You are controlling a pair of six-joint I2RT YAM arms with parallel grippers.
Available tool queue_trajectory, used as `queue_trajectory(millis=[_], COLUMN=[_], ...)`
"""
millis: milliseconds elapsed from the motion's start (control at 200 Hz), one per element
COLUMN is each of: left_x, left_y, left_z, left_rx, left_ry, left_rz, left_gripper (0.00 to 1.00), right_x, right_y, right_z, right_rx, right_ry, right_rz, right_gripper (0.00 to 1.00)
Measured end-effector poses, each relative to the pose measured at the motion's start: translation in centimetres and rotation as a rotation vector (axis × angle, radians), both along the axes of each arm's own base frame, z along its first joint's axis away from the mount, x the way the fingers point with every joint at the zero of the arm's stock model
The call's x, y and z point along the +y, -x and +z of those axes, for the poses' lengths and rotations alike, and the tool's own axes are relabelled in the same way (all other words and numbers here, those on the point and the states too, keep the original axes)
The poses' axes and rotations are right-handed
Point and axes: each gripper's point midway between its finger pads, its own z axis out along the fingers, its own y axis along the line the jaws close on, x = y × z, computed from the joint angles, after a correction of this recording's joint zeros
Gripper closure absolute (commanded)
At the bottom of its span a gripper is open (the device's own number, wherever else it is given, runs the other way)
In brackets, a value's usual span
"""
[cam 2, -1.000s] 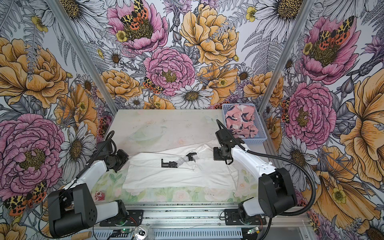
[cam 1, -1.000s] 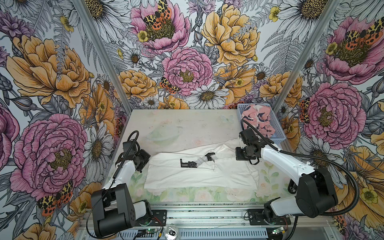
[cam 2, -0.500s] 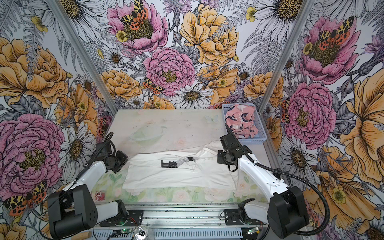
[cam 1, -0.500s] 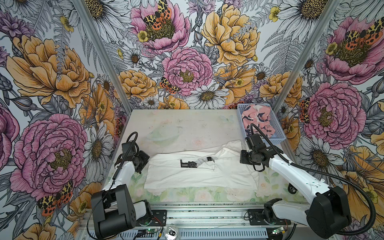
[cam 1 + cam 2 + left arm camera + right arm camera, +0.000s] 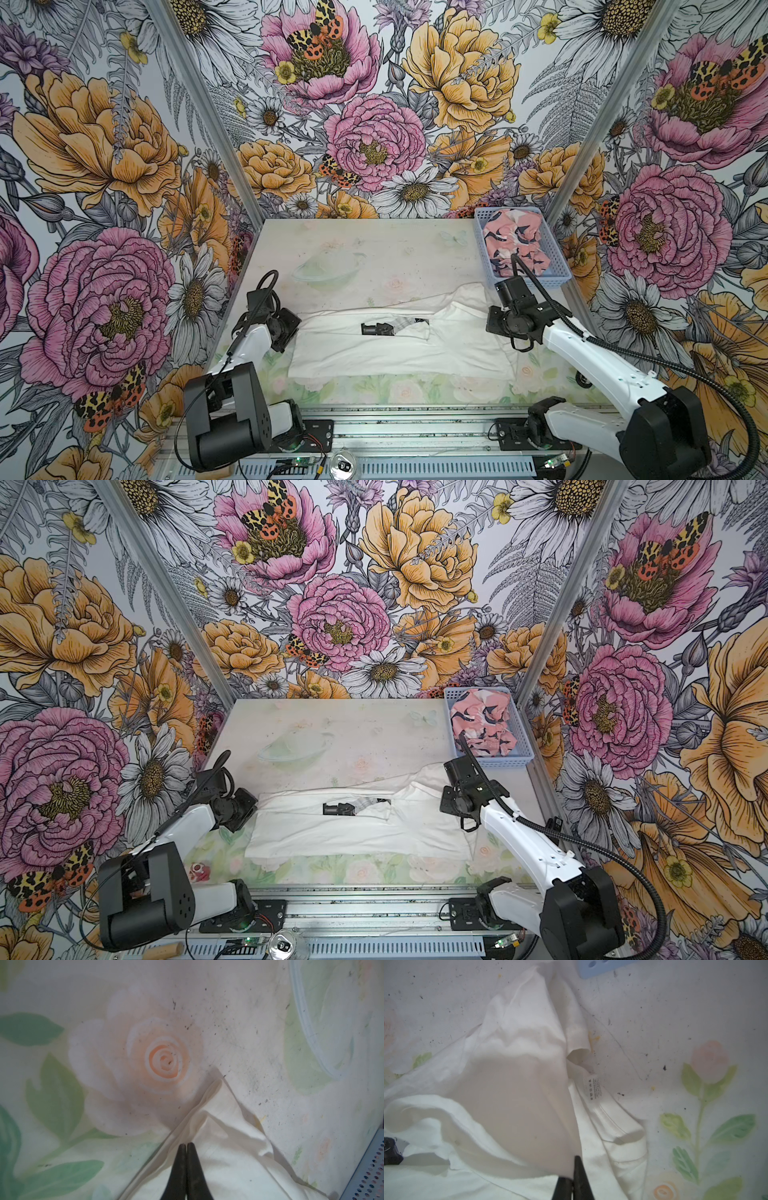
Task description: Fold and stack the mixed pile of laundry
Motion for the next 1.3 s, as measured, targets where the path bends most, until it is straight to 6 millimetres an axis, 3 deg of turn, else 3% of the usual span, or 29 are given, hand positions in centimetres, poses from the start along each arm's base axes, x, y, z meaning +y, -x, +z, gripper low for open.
queue_trajectory(millis=[230,405,681,1001,1171,1296], left_x=[0.5,0.6,-0.2,-0.2,-0.2,-0.2], left_y=[-1.8,-2.1,1.0,1.1,1.1,1.3], left_z=[1.4,1.6,-1.4,-1.8,-1.6,-0.7], left_rx=[-0.044,-0.065,0.018,0.029,0.027,0.006], left_ry=[-0.020,-0.027,-0.001,0.003,0.003,-0.001], left_rz=[-0.013,-0.015,-0.009,-0.007,-0.005,0.000], left_gripper=[1.00,1.00,1.00,1.00,0.85,0.77], right_x=[0.0,-0.1,-0.4,-0.6,-0.7,-0.6], right_y=[-2.3,-2.2,1.2,3.1,3.3,3.3], right_z=[2.8,2.8,-1.5,-4.3,-4.9,-5.2], right_rx=[-0.077,-0.078,0.045,0.141,0.163,0.173], right_ry=[-0.001,-0.003,-0.018,-0.022,-0.018,-0.021], right_rz=[-0.008,-0.011,-0.025,-0.056,-0.065,-0.067], right_gripper=[1.00,1.00,1.00,1.00,1.00,0.80])
